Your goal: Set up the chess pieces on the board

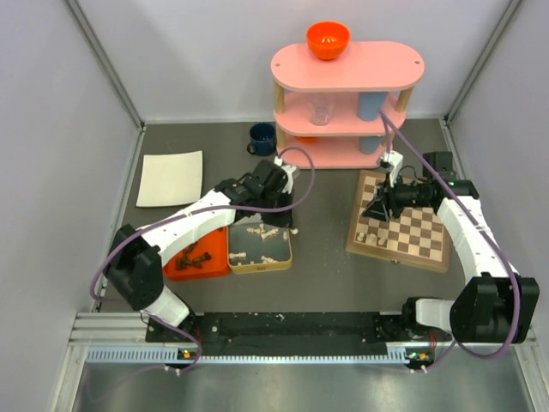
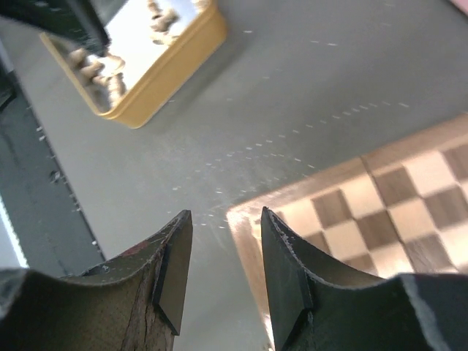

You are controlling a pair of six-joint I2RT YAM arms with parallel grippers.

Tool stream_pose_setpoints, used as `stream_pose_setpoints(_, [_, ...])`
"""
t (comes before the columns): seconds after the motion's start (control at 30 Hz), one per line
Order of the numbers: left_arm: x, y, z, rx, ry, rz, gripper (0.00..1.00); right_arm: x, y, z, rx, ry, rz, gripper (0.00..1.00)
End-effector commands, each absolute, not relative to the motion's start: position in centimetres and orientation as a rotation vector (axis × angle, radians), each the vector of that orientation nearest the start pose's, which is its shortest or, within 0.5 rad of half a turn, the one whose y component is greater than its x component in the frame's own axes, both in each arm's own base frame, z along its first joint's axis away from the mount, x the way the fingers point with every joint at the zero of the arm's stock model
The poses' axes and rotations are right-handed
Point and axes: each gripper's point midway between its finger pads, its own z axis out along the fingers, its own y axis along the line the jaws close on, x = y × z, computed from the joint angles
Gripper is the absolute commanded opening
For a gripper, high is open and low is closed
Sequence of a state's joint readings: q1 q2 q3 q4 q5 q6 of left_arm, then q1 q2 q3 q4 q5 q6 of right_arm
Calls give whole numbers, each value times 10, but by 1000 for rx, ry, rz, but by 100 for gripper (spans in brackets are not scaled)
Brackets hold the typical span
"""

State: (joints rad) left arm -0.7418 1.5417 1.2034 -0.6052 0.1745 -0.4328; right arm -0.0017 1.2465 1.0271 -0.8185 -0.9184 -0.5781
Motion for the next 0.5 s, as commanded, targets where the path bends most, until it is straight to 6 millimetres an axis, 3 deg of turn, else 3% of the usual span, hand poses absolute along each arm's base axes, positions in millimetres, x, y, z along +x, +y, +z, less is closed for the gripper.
stream_pose_setpoints(0.0, [258, -360, 177, 586, 2428, -1019, 0, 289, 81, 196, -725, 2062, 681, 43])
stream_pose_setpoints(0.07, [269, -380, 192, 608, 2381, -1051, 0, 295, 67, 200, -642, 2061, 627, 43])
stream_pose_setpoints(0.1, [271, -391, 178, 624, 2415, -1050, 0, 297, 61, 202, -611, 2059, 608, 43])
stream_pose_setpoints(0.13, [278, -403, 190, 630, 2383, -1073, 0, 301, 51, 204, -558, 2056, 580, 43])
stream_pose_setpoints(0.17, [282, -409, 188, 623, 2388, -1077, 0, 302, 45, 207, -531, 2051, 542, 45])
stream_pose_setpoints(0.2, [284, -418, 174, 632, 2419, -1071, 0, 302, 41, 208, -511, 2048, 522, 45])
stream_pose_setpoints(0.27, [294, -432, 179, 621, 2402, -1080, 0, 306, 30, 209, -463, 2052, 474, 46])
stream_pose_setpoints(0.3, [296, -438, 165, 624, 2431, -1075, 0, 306, 29, 210, -453, 2050, 462, 47])
stream_pose_setpoints(0.33, [301, -446, 171, 620, 2413, -1086, 0, 307, 27, 209, -438, 2057, 455, 47])
stream_pose_setpoints(0.4, [302, -458, 161, 623, 2431, -1093, 0, 309, 23, 208, -426, 2062, 434, 48])
stream_pose_setpoints(0.47, [303, -470, 165, 622, 2419, -1111, 0, 309, 22, 207, -415, 2070, 424, 48])
